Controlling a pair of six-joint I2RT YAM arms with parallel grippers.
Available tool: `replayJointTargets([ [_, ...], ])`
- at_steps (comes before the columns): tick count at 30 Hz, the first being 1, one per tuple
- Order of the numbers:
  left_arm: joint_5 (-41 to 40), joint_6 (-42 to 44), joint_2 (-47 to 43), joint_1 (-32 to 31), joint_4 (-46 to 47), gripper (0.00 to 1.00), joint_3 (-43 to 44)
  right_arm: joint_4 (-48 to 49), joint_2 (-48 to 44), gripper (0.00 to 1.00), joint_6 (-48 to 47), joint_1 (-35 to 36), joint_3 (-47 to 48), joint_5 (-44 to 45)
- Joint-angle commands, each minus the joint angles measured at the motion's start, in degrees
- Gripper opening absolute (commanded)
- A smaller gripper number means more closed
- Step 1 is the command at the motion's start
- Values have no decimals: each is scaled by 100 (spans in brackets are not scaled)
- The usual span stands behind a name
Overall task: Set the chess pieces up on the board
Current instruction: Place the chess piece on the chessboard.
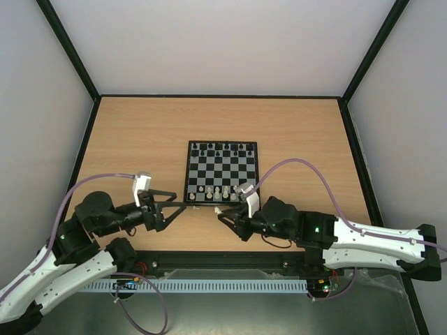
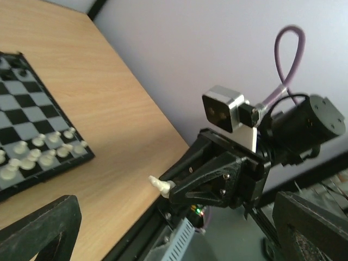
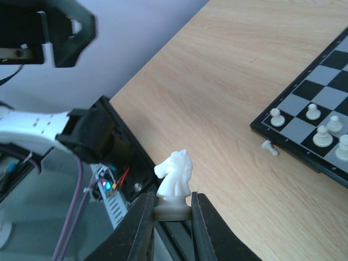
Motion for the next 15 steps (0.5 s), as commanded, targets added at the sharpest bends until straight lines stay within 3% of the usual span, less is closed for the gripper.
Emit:
replayJointTargets([
  [1, 1322, -499, 224, 6, 1156, 99, -555, 62, -231, 16, -552, -13, -84, -584],
  [4, 1653, -1045, 414, 5, 1638, 99, -830, -34, -282, 15, -734, -5, -53, -367],
  [9, 2056, -1727, 694, 31, 1645, 99, -892, -144, -100, 15, -1012, 136, 3, 285],
  [15, 2835, -2887, 948, 221, 2217, 99, -1149, -157, 335, 15, -1421, 945, 94, 1849],
])
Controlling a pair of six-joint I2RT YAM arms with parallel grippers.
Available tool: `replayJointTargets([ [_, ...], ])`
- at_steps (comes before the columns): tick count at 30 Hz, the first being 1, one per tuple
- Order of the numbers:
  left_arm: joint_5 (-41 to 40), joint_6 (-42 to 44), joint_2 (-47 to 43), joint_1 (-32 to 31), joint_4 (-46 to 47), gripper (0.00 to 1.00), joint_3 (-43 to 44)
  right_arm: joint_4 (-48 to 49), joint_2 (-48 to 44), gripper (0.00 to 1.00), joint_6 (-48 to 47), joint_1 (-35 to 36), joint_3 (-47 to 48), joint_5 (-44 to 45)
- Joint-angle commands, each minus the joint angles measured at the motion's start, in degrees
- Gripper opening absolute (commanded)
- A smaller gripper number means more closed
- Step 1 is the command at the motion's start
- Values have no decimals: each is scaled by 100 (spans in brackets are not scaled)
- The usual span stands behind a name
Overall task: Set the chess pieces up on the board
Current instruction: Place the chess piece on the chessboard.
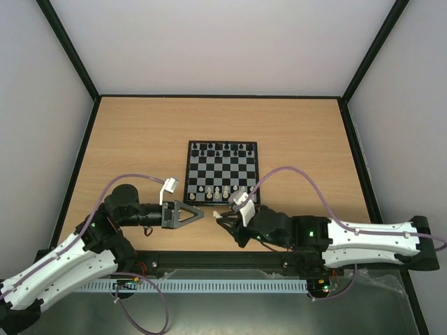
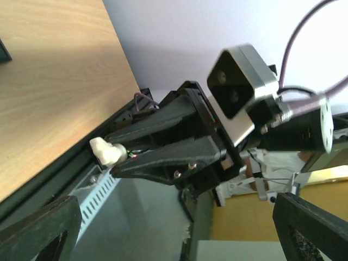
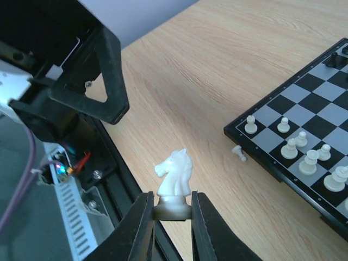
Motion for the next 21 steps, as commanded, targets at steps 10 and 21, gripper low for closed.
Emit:
replayJointTargets([
  [10, 1565, -1398, 381, 437, 973, 99, -718, -3, 239, 13, -973, 1736, 130, 2557],
  [21, 1631, -930, 1009, 469, 973, 77, -668, 84, 374, 12, -1150, 1831, 166, 2523],
])
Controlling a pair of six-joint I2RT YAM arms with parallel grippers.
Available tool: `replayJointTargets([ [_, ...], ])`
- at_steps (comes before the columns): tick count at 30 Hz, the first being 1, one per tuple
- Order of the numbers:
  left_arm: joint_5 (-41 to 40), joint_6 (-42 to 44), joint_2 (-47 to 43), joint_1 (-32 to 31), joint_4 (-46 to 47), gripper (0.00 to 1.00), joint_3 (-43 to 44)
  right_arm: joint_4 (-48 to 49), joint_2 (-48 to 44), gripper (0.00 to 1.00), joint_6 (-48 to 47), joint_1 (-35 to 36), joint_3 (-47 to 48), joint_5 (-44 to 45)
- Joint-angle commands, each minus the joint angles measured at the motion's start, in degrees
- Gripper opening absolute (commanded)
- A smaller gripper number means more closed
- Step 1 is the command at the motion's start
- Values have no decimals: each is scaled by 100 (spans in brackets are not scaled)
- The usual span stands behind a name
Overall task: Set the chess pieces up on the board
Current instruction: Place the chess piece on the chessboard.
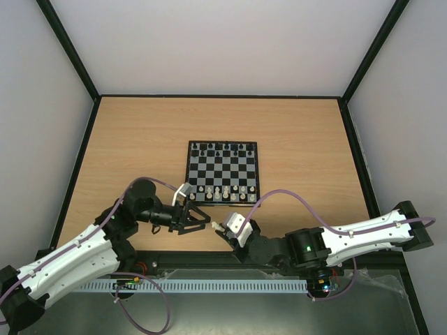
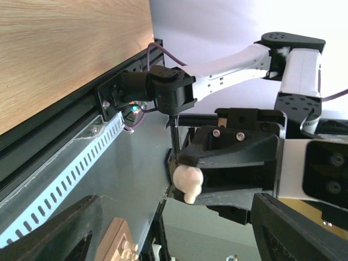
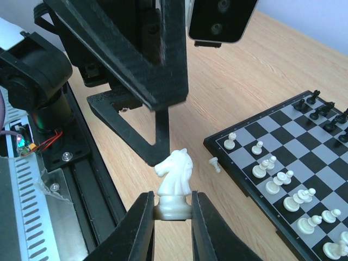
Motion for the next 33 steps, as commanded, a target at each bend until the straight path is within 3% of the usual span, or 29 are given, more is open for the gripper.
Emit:
replayJointTargets([
  [1, 181, 221, 178, 41, 106, 75, 17, 106, -38, 12, -129, 58, 155, 246],
  [33, -8, 740, 723, 30, -39, 40, 159, 359, 502, 17, -79, -32, 91, 252],
])
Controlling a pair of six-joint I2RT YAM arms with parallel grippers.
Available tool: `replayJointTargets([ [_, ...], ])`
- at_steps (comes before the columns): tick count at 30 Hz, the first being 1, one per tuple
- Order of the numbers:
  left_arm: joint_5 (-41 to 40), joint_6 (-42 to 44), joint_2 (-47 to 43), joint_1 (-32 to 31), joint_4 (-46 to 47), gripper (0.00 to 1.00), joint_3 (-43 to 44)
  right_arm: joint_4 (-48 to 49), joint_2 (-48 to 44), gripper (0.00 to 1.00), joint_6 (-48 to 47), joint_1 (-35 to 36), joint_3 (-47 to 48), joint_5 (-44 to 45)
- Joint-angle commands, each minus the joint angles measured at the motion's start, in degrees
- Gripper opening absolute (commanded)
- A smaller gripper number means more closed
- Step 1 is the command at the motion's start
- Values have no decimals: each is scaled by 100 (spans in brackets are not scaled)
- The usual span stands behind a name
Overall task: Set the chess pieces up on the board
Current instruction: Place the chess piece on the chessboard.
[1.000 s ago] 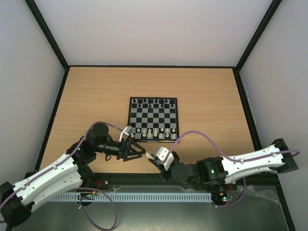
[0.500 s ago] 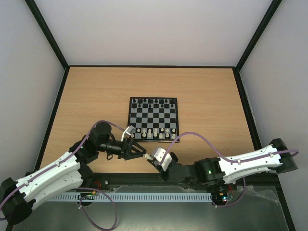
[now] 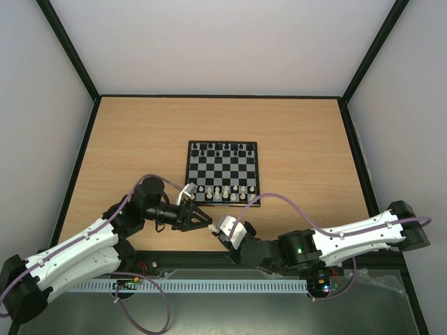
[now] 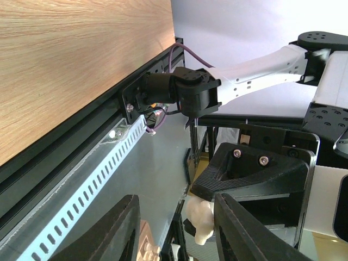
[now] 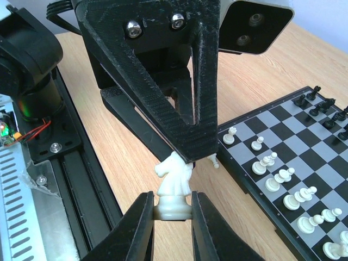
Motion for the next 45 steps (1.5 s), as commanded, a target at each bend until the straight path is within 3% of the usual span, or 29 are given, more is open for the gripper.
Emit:
replayJointTargets([
  [1, 7, 129, 48, 9, -75, 39, 161, 192, 72, 17, -24, -46, 83, 131],
  [22, 3, 194, 144, -282, -62, 19, 183, 403, 56, 17, -48, -494, -35, -393],
  [29, -9, 264, 210, -270, -87, 17, 186, 394, -11, 17, -25, -503, -76, -433],
  [34, -30, 295, 249, -265, -118, 3, 196, 387, -59, 17, -3, -509, -113, -445],
  [37, -83, 354, 249, -265, -203, 2, 234, 368, -60, 18, 9, -502, -130, -424],
  [41, -195, 491, 255, -257, -409, 2, 355, 355, -56, 29, 42, -503, -131, -402],
  [45, -637, 934, 313, -191, -995, 2, 616, 266, -128, 51, 116, -524, -138, -343],
])
